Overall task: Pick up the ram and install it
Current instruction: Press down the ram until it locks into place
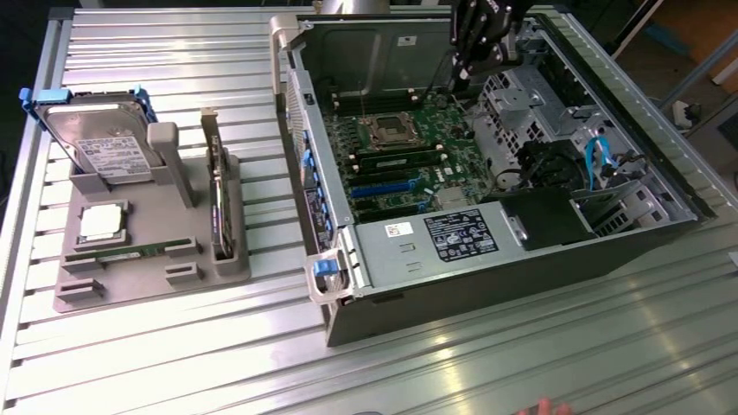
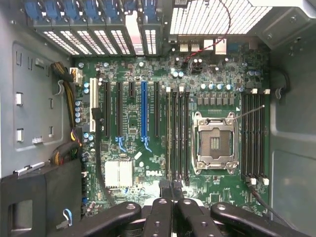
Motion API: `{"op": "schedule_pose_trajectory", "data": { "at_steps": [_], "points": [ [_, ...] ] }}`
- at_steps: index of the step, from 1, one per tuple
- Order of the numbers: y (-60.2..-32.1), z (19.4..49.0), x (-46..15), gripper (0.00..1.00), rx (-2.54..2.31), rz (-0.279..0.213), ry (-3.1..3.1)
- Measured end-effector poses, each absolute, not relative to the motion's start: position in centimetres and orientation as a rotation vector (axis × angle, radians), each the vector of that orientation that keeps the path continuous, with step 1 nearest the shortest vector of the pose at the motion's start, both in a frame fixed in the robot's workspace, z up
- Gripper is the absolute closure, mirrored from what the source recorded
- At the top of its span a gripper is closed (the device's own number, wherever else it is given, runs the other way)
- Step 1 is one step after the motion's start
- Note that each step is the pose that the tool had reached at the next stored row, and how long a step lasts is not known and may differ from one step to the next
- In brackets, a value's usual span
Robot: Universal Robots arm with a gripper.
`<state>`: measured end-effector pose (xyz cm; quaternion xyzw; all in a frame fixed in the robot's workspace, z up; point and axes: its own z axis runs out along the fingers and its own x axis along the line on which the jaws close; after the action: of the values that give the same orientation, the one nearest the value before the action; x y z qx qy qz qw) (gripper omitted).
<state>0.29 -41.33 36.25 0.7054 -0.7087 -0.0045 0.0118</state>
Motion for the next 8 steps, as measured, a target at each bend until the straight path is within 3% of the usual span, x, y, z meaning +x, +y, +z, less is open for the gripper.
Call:
{"op": "schedule_pose_trajectory", "data": {
  "at_steps": [8],
  "points": [
    [-41.3,36.2,2.0,0.89,2.194,-0.017,-2.204]
  ]
}}
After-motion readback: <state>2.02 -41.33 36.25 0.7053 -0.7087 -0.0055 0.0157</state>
